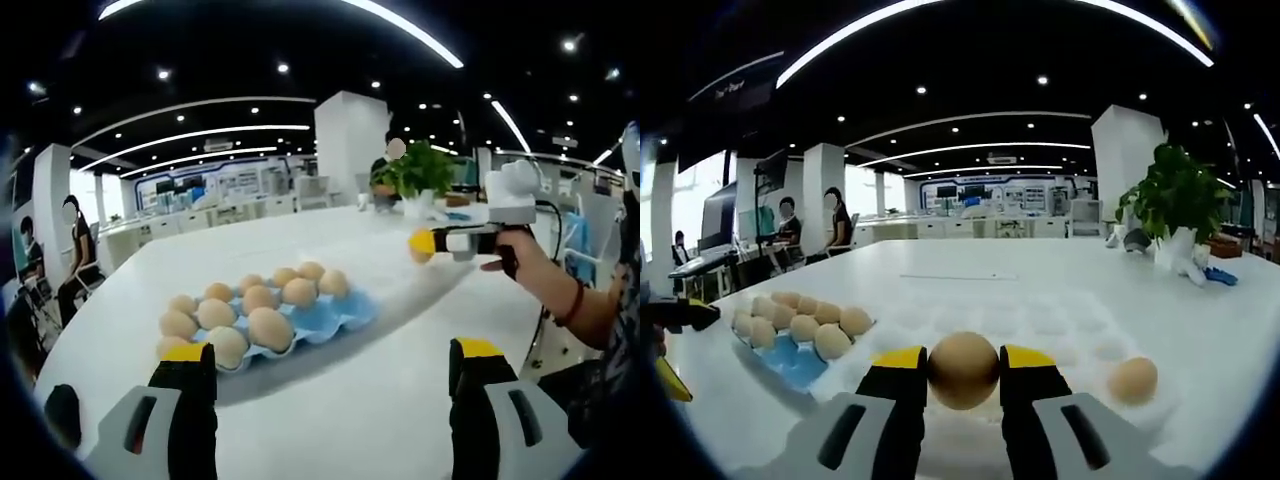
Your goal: Place the egg into an empty slot of the egg tray after lifting it from the table, then release the egg inside the slot.
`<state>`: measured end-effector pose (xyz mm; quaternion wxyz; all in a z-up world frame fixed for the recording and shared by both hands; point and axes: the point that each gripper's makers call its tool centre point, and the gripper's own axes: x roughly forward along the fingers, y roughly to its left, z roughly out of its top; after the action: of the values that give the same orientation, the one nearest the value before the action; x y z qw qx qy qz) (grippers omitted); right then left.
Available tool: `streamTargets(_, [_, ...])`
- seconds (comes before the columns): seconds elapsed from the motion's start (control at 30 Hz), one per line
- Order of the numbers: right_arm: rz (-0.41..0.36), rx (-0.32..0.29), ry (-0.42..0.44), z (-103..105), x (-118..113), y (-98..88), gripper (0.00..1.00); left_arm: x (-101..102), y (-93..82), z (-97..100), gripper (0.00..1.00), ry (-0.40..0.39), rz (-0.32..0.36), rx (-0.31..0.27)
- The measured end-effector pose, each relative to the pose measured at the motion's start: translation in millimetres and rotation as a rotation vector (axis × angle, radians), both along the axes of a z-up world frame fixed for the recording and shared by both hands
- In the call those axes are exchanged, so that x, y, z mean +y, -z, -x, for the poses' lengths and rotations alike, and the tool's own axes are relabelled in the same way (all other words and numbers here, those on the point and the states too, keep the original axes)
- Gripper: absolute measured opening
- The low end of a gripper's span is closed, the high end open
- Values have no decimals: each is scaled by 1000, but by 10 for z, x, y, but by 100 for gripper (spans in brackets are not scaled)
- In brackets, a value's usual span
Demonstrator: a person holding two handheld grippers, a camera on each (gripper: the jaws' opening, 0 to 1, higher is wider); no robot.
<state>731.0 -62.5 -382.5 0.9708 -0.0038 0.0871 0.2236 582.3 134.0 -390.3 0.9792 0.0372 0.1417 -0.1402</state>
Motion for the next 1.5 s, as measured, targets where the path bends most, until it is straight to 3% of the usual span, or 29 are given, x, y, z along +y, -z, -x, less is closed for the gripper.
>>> streamTargets(0.53, [-20,-12,-121,102,467,-132,29,13,47,21,98,-4,-1,11])
streamTargets(1.5, [0,7,-340,415,1295,-63,29,117,46,67,98,-20,-3,14])
